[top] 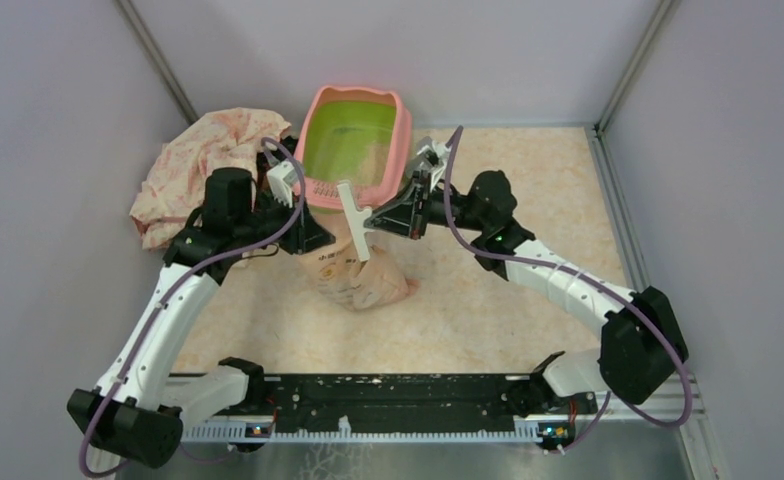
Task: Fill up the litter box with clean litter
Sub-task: Clamp the cat litter bag at the center of the board.
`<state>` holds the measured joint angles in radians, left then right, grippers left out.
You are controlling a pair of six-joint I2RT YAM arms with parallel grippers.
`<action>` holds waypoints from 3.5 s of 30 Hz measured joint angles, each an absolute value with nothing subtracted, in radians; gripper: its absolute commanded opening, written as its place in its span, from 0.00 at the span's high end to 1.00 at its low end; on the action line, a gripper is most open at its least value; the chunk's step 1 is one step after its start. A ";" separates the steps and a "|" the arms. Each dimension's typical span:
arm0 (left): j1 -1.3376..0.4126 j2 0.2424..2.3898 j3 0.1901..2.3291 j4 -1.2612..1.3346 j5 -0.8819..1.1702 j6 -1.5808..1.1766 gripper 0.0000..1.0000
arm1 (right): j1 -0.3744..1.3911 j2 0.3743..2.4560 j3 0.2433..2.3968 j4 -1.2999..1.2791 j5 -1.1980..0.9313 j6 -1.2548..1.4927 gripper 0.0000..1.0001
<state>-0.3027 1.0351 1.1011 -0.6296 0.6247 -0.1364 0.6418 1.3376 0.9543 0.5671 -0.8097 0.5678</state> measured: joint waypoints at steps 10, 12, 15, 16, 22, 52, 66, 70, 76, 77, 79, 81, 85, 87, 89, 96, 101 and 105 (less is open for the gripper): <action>-0.302 1.073 1.128 -0.631 0.582 -0.118 1.00 | 0.552 1.392 0.850 0.995 -0.794 0.747 1.00; -0.296 1.061 1.142 -0.647 0.560 -0.117 1.00 | 0.553 1.423 0.850 1.061 -0.796 0.773 1.00; -0.287 1.045 1.152 -0.675 0.535 -0.115 1.00 | 0.556 1.469 0.854 1.140 -0.802 0.810 1.00; -0.284 1.039 1.153 -0.683 0.528 -0.115 1.00 | 0.558 1.483 0.856 1.151 -0.805 0.816 1.00; -0.279 1.009 1.162 -0.723 0.512 -0.115 1.00 | 0.590 1.530 0.923 1.161 -0.820 0.812 1.00; -0.187 0.981 1.158 -0.741 0.494 -0.104 1.00 | 0.607 1.889 1.323 1.065 -0.944 0.730 1.00; -0.182 0.974 1.140 -0.714 0.498 -0.104 1.00 | 0.605 1.983 1.430 1.248 -1.019 0.938 1.00; -0.181 0.974 1.140 -0.714 0.499 -0.103 1.00 | 0.604 1.987 1.428 1.250 -1.021 0.940 1.00; -0.179 0.974 1.140 -0.714 0.502 -0.103 1.00 | 0.604 1.988 1.428 1.256 -1.021 0.945 1.00; -0.178 0.974 1.140 -0.714 0.503 -0.104 1.00 | 0.604 1.990 1.428 1.259 -1.021 0.946 1.00; -0.178 0.974 1.140 -0.714 0.505 -0.103 1.00 | 0.604 1.993 1.428 1.262 -1.021 0.947 1.00; -0.178 0.974 1.140 -0.714 0.506 -0.103 1.00 | 0.604 1.998 1.428 1.268 -1.020 0.947 1.00; -0.178 0.974 1.140 -0.714 0.509 -0.103 1.00 | 0.604 2.019 1.428 1.271 -1.018 0.947 1.00; -0.176 0.974 1.140 -0.714 0.509 -0.103 1.00 | 0.605 2.033 1.428 1.271 -1.018 0.947 1.00; -0.176 0.974 1.140 -0.714 0.509 -0.103 1.00 | 0.606 2.045 1.428 1.267 -1.017 0.947 1.00; -0.174 0.975 1.140 -0.714 0.514 -0.103 1.00 | 0.613 2.050 1.428 1.269 -1.008 0.948 1.00; -0.172 0.975 1.134 -0.707 0.517 -0.104 1.00 | 0.615 2.050 1.428 1.270 -1.009 0.962 1.00; -0.167 0.975 1.126 -0.694 0.519 -0.104 1.00 | 0.616 2.050 1.428 1.270 -1.012 0.966 1.00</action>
